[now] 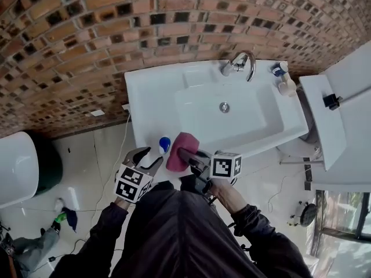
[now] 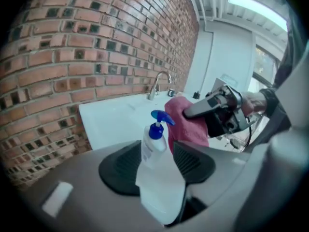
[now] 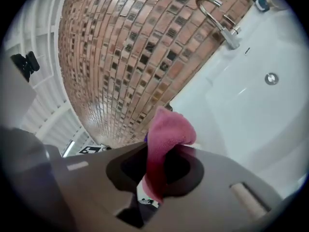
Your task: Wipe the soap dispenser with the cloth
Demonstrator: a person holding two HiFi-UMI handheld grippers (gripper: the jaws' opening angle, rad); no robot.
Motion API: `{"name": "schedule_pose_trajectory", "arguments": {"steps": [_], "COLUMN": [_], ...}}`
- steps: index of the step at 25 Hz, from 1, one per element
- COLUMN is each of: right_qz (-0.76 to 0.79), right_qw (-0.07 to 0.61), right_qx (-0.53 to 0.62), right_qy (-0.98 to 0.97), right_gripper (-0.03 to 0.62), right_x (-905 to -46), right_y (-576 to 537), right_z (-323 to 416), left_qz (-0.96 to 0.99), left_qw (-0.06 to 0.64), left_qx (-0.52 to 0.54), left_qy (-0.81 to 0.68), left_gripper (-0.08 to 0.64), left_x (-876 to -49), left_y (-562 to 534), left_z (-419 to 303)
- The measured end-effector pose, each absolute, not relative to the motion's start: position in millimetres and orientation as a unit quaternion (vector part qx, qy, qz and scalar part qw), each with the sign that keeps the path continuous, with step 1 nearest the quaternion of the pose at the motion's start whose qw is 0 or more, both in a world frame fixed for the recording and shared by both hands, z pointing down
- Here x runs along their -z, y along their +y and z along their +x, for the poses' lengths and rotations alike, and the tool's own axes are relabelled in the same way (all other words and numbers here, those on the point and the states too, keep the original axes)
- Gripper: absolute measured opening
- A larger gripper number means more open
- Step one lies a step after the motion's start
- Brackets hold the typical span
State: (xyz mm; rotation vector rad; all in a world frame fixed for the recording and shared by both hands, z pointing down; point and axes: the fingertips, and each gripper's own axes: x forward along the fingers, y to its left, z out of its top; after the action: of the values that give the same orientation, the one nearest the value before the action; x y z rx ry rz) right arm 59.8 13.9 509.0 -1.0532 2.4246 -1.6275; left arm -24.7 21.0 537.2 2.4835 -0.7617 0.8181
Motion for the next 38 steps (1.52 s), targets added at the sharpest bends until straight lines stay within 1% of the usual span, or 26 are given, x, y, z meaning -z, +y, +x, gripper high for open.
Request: {"name": "schedule_pose_trajectory", "arguments": {"steps": [4,11,13,20,25,28,30,35,36,38], "right_qz": [-0.297,-0.296,-0.292,-0.283,-0.267,-0.258,-0.252,-0.217,-0.212,-0.208], "right_qw": [0.019,-0.019,-0.038,-0.141,-0.169,-0.181,-0.211,-0.357,-0.372,-0.364], "right_qx": [0.563,0.611,0.614,0.623,0.603,0.562,0.51,0.325,0.299,0.276], "right_qy": [0.771,0.734,0.732,0.716,0.733,0.765,0.795,0.848,0.853,0.865], "right_gripper": [0.064,0.064,0.064,0.064,0.066,0.064,0.064,0.066,0.066,0.066], "right_x": [-526.9,-582.3,-595.3,-650.5,-645.4,-622.0,-604.6,-569.5,-561.4,-542.4], "right_y": [13.5,6.9,3.5,-1.8,0.3,4.3,10.4,31.3,31.5,26.2], "right_z": [46.1,42.7,40.6,37.9,39.2,44.7,52.5,74.5,76.5,75.5], "left_qz": [0.892,0.895,0.895,0.894,0.892,0.893,0.894,0.911,0.915,0.925], "left_qw": [0.206,0.211,0.214,0.226,0.212,0.193,0.188,0.158,0.148,0.127], "left_qx": [-0.305,-0.313,-0.313,-0.31,-0.333,-0.348,-0.352,-0.355,-0.353,-0.348], "left_qy": [-0.263,-0.237,-0.235,-0.233,-0.222,-0.212,-0.201,-0.14,-0.123,-0.084], "left_gripper": [0.219,0.219,0.219,0.219,0.219,0.221,0.221,0.216,0.215,0.212], "left_x": [-543.2,-551.1,-553.0,-556.9,-560.8,-565.4,-569.5,-569.9,-569.7,-569.2], "left_y": [14.0,8.9,8.0,5.2,5.0,4.8,4.9,4.1,3.8,4.2], "left_z": [-15.1,2.8,4.3,8.1,10.1,11.7,12.2,11.0,10.9,11.6]}}
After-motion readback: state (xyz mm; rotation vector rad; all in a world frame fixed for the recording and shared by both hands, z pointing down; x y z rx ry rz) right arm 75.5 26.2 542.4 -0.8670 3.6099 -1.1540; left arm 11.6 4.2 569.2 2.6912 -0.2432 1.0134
